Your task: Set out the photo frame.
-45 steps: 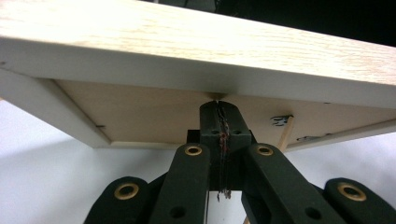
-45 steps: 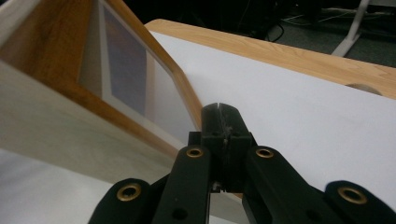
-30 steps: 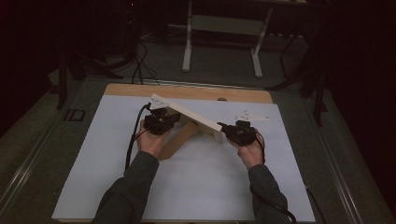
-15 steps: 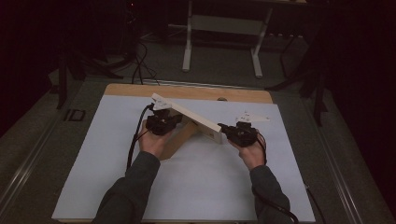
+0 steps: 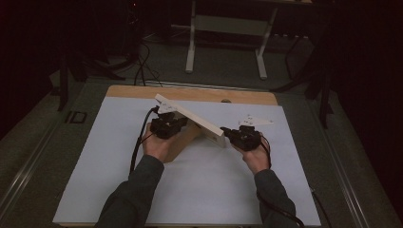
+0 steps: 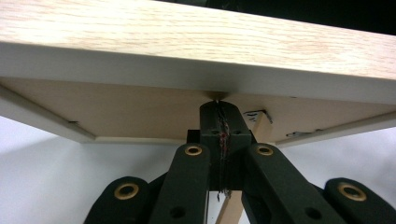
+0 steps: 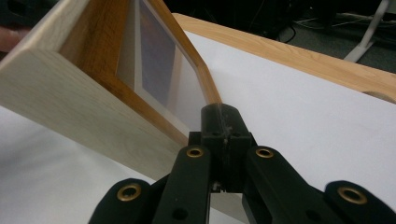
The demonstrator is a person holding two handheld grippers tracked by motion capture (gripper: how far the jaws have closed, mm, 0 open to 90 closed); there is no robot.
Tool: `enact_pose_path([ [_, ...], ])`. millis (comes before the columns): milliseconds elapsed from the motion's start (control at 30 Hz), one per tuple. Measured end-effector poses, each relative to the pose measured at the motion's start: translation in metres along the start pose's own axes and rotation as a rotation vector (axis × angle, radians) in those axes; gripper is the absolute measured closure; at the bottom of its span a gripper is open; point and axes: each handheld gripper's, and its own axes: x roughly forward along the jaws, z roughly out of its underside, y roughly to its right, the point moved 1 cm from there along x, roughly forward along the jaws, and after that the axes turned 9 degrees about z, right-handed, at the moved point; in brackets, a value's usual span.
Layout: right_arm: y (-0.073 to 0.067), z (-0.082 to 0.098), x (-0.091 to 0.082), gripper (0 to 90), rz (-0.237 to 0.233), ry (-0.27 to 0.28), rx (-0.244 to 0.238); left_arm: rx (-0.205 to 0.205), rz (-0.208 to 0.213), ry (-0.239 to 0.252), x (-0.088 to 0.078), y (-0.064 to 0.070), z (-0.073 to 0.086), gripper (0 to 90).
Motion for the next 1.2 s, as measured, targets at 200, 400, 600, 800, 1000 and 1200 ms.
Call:
enact_pose_path([
  [200, -0.002, 0.0, -0.001, 89.8, -0.004, 0.001, -0.007, 0.006, 0.006, -0.004, 0.0, 0.002, 0.0, 90.0],
  [400, -0.003, -0.001, -0.001, 89.8, -0.021, 0.002, -0.001, 0.012, 0.021, -0.003, 0.001, 0.008, 0.0, 90.0],
  [600, -0.005, -0.002, -0.002, 89.9, -0.03, 0.006, -0.003, 0.021, 0.024, -0.007, 0.002, 0.013, 0.0, 90.0],
  [800, -0.007, -0.003, -0.002, 89.9, -0.036, 0.002, -0.014, 0.021, 0.031, -0.001, 0.001, 0.015, -0.001, 90.0],
  [1000, -0.009, -0.005, -0.002, 89.8, -0.038, 0.005, -0.016, 0.034, 0.046, -0.004, 0.001, 0.02, -0.002, 90.0],
  [1200, -0.011, -0.005, -0.002, 89.9, -0.043, 0.009, -0.02, 0.036, 0.047, -0.007, 0.001, 0.021, -0.001, 90.0],
])
